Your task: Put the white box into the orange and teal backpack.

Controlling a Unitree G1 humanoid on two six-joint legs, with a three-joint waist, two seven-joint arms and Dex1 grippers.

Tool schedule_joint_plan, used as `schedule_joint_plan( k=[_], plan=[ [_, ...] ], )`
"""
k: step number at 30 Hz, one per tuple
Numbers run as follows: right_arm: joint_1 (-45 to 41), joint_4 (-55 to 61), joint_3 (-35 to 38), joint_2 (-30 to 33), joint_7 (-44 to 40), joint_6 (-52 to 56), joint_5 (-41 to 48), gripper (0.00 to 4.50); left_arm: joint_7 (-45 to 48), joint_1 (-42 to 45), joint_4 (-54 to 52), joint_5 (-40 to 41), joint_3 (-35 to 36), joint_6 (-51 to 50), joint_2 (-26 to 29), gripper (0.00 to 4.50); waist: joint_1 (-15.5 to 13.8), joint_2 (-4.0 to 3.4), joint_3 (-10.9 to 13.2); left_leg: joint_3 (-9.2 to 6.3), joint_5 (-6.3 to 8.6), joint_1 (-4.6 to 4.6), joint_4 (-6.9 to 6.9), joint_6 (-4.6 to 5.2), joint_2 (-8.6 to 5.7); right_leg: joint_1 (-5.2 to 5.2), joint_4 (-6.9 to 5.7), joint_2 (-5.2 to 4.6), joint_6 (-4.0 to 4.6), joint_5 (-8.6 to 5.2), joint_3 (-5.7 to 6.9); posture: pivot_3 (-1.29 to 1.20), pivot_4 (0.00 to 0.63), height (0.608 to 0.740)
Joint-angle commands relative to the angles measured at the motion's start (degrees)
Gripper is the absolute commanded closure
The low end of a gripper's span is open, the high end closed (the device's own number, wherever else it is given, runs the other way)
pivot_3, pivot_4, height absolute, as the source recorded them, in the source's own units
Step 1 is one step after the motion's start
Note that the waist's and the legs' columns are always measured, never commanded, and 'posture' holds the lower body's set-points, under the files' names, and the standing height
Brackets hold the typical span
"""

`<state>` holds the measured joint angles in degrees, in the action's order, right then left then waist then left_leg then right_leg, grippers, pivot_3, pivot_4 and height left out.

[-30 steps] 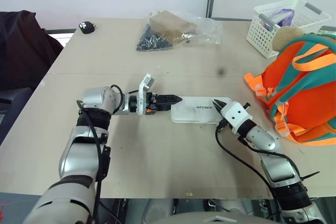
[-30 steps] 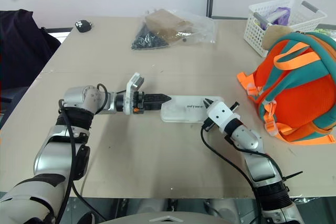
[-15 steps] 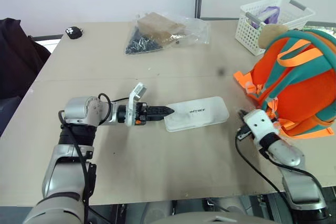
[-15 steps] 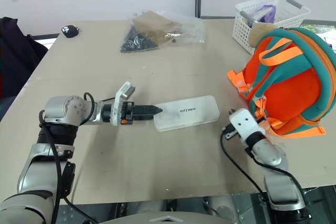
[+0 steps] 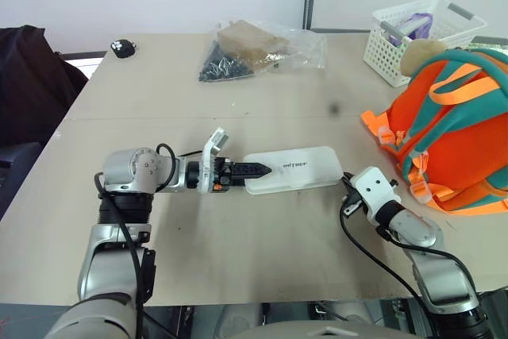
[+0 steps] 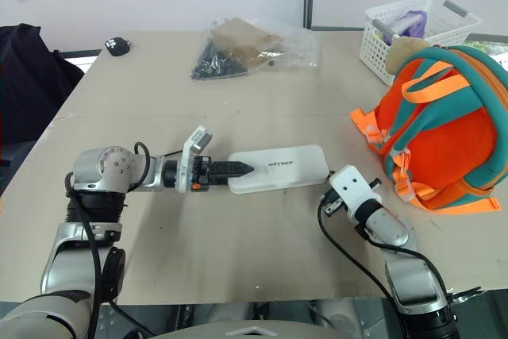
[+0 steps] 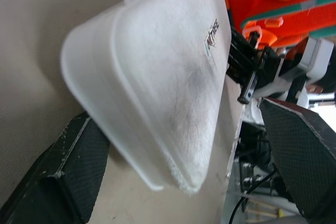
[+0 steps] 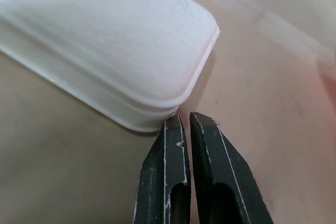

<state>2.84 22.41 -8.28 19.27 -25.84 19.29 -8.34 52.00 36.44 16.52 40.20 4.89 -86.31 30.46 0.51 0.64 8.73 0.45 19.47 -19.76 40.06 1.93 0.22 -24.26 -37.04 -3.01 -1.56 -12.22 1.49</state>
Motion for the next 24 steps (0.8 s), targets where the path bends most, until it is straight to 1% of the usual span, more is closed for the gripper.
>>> schedule_joint_plan(
  k=[1,3,4,5,6,7,9,11,12,13,15,17,20,24],
  plan=[
    [-1.41,1.96,-0.6,0.13,-0.52,-2.08,1.3,4.44,-4.3,-2.12,3.63,-1.37,-1.29,-3.57,-3.69,0.0,-0.1,0.0,-0.04,-0.01,0.0,0.0,0.0,0.0,-0.02,0.01,0.0,-0.01,0.0,0.0,0.0,0.0,0.15,0.725],
    [-1.44,1.76,-0.5,0.17,-0.51,-2.31,1.53,4.44,-5.62,-2.29,4.07,-1.28,0.64,-2.5,-5.69,0.0,-0.44,-0.04,-0.14,-0.03,0.0,0.0,0.01,0.0,-0.06,0.02,0.0,-0.05,0.0,0.0,0.0,0.0,0.15,0.725],
    [-1.43,1.68,-0.44,0.27,-0.43,-2.52,1.57,4.5,-6.73,-2.45,4.22,-1.6,1.54,-2.39,-6.56,0.4,-0.65,-0.04,-0.15,-0.1,0.0,0.02,0.03,0.01,-0.09,0.12,0.03,-0.09,0.0,0.0,0.06,0.0,0.15,0.725],
    [-1.37,1.64,-0.38,0.37,-0.41,-2.67,1.64,4.5,-7.37,-2.73,4.0,-1.65,2.13,-2.5,-7.16,0.55,-0.91,-0.04,-0.15,-0.14,0.0,0.01,0.04,0.01,-0.1,0.13,0.05,-0.1,0.0,0.0,0.1,0.0,0.15,0.725],
    [-1.26,1.66,-0.28,0.46,-0.35,-2.79,1.7,4.5,-8.02,-2.89,3.88,-1.34,3.21,-3.2,-7.88,1.04,-1.04,-0.04,-0.15,-0.16,0.0,0.0,0.05,0.01,-0.1,0.14,0.06,-0.11,0.0,0.0,0.12,0.0,0.15,0.725],
    [-1.08,1.66,-0.17,0.6,-0.34,-2.96,1.78,4.5,-8.73,-2.92,3.83,-0.96,4.5,-4.01,-8.63,1.38,-1.14,-0.04,-0.15,-0.16,0.0,0.0,0.05,0.01,-0.1,0.14,0.06,-0.11,0.0,0.0,0.12,0.0,0.15,0.725],
    [-0.69,1.59,0.04,0.87,-0.32,-3.46,1.97,4.5,-9.81,-2.91,3.52,-0.39,6.29,-5.01,-9.66,2.37,-1.26,0.02,-0.11,-0.21,-0.01,-0.05,0.05,0.0,-0.1,0.13,0.1,-0.11,0.0,0.0,0.16,0.0,0.15,0.725],
    [-0.43,1.47,0.2,1.05,-0.17,-3.9,2.13,4.5,-10.88,-2.92,3.51,-0.22,7.67,-5.35,-10.46,3.1,-1.34,0.17,-0.17,-0.36,-0.01,-0.12,0.08,-0.01,-0.1,0.13,0.12,-0.11,0.0,0.0,0.29,0.0,0.15,0.725],
    [-0.34,1.44,0.28,1.1,-0.08,-4.12,2.18,4.5,-11.38,-2.91,3.67,-0.22,8.21,-5.38,-10.79,3.27,-1.25,0.17,-0.17,-0.42,-0.02,-0.12,0.1,-0.02,-0.1,0.17,0.13,-0.11,0.0,0.0,0.34,0.0,0.15,0.725],
    [-0.24,1.42,0.38,1.15,0.02,-4.37,2.19,4.5,-11.81,-2.93,3.88,-0.33,8.61,-5.27,-11.05,3.32,-1.22,0.17,-0.17,-0.43,-0.02,-0.09,0.1,-0.03,-0.1,0.19,0.13,-0.11,0.02,-0.01,0.34,0.0,0.15,0.725],
    [-0.11,1.3,0.83,1.16,0.35,-5.4,2.32,4.5,-12.24,-3.03,4.04,-0.41,9.08,-5.0,-11.44,3.32,-1.27,0.18,-0.16,-0.47,-0.03,-0.08,0.1,-0.04,-0.1,0.24,0.13,-0.12,0.11,-0.06,0.38,0.0,0.15,0.725],
    [0.66,2.07,3.78,-0.49,2.12,-7.5,4.4,4.5,-12.77,-3.13,3.76,-0.34,10.03,-3.9,-12.13,3.32,-1.32,0.18,-0.16,-0.52,-0.03,-0.07,0.12,-0.05,-0.1,0.27,0.12,-0.13,0.13,-0.07,0.42,0.0,0.15,0.725],
    [4.1,5.17,8.4,-1.91,2.88,-13.28,8.49,3.68,-13.66,-2.94,3.41,0.12,12.6,-1.75,-13.01,3.32,-1.38,0.17,-0.16,-0.55,-0.04,-0.08,0.12,-0.06,-0.1,0.28,0.13,-0.16,0.09,-0.05,0.46,0.0,0.15,0.725],
    [12.11,10.67,13.62,-5.29,4.55,-20.34,13.96,1.77,-12.18,-3.82,-0.04,2.39,14.58,1.57,-12.82,3.32,-1.27,0.17,-0.15,-0.65,-0.06,-0.1,0.12,-0.11,-0.09,0.29,0.14,-0.22,0.0,0.0,0.53,0.0,0.15,0.725]
  ],
)
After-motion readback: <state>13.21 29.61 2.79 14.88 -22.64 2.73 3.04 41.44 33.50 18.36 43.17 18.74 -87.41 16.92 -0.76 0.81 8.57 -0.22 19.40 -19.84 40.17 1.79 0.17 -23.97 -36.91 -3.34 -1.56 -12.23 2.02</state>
